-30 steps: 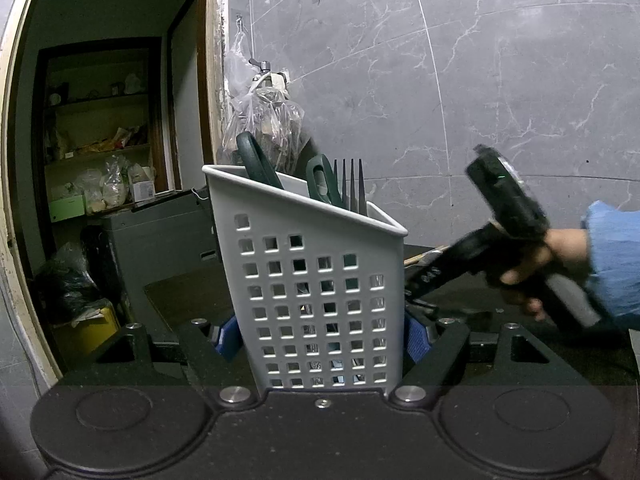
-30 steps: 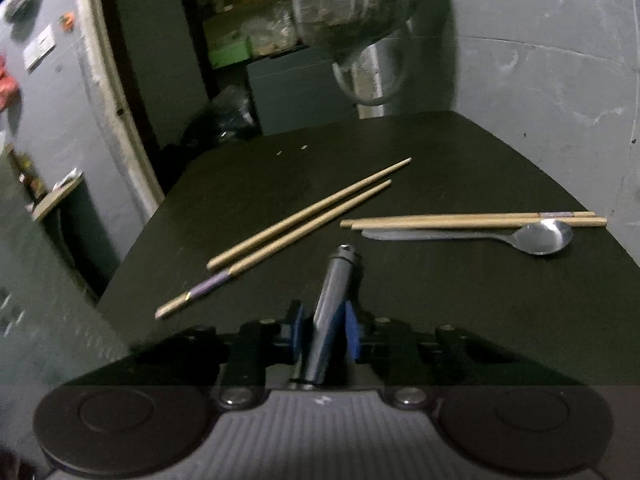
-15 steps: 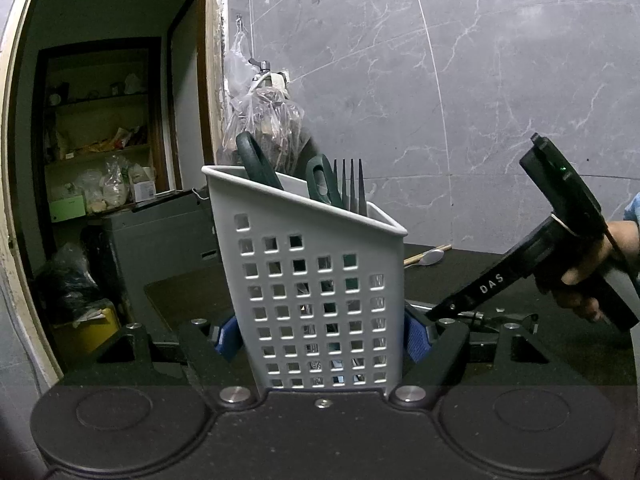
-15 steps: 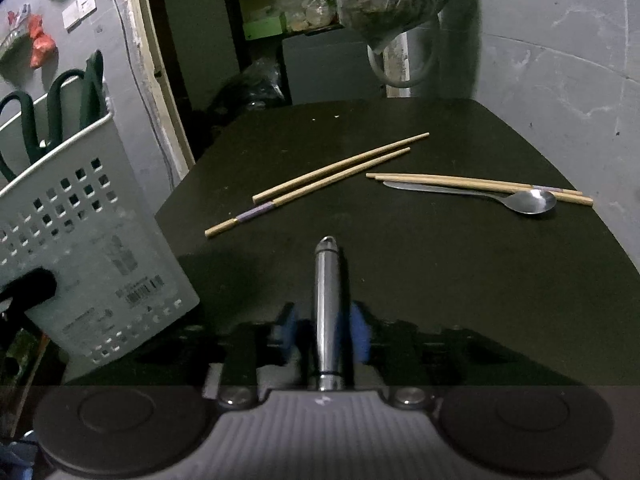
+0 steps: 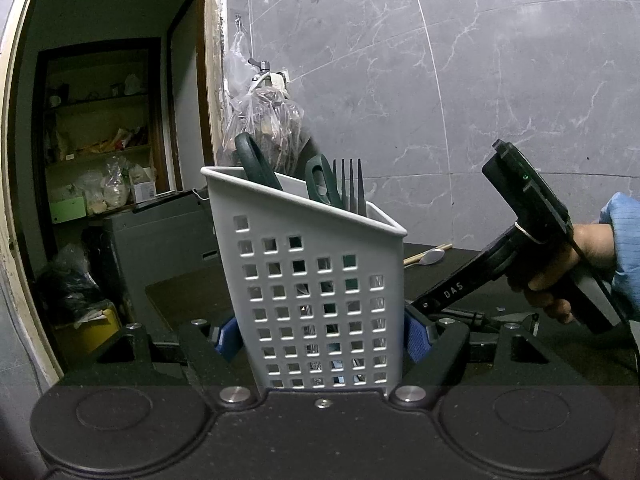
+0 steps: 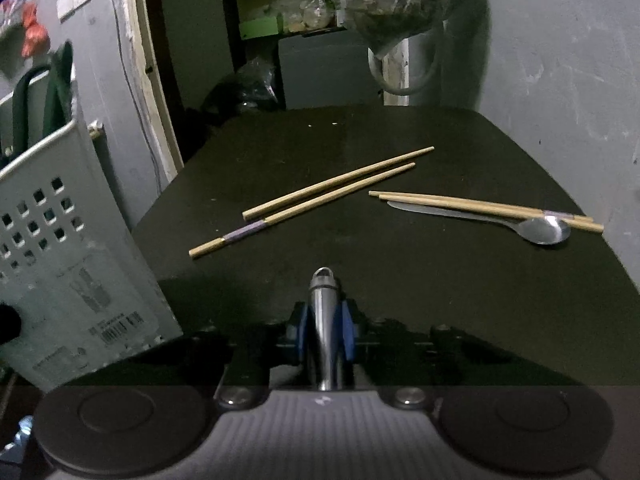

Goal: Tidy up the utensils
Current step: 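Lower the right gripper onto the dark metal tool and close on it, then lift the dark metal tool with the right gripper and carry it above the caddy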

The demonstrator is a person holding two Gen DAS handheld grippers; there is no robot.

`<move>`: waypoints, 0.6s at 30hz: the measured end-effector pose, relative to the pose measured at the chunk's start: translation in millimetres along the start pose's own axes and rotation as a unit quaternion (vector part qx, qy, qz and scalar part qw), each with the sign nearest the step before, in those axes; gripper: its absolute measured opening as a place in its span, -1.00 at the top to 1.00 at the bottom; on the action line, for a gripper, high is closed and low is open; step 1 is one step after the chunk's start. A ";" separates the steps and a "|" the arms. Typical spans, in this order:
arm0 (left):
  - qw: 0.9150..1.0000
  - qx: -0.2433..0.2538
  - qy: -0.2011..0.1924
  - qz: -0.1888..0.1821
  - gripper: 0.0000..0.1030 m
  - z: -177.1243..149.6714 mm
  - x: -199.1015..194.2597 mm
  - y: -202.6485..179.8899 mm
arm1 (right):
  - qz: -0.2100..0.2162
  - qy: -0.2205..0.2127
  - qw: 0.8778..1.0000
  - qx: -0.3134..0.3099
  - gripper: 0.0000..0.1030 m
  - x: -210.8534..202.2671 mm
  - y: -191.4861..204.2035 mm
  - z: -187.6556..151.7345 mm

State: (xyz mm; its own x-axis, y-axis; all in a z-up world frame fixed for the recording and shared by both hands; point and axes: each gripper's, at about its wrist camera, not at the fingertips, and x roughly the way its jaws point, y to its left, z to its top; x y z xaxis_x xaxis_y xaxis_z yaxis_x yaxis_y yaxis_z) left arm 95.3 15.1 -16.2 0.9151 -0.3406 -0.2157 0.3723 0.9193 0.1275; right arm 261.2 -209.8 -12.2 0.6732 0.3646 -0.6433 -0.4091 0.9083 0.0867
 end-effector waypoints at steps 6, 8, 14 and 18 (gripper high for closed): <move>1.000 0.000 0.000 0.000 -0.52 0.0 0.5 -0.1 | 0.009 -0.009 1.000 0.006 0.62 -6.1 -0.9 -0.8; 1.000 0.000 0.000 0.000 -0.52 -0.1 0.4 -0.3 | 0.018 -0.027 0.999 0.009 0.62 -13.9 -2.4 -1.7; 1.000 0.000 0.000 0.000 -0.52 0.1 0.4 -0.3 | 0.045 -0.104 0.994 0.007 0.62 -45.8 -2.9 -7.5; 1.000 0.000 0.000 0.000 -0.52 0.0 0.2 -0.3 | 0.057 -0.155 0.986 0.006 0.62 -64.7 -0.1 -14.7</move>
State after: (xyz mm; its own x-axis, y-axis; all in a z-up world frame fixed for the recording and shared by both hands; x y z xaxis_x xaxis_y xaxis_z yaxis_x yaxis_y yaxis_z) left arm 95.4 14.8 -16.3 0.9152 -0.3401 -0.2161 0.3719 0.9194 0.1278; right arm 208.6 -236.5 18.2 0.7800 0.5077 -0.3658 -0.4867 0.8597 0.1554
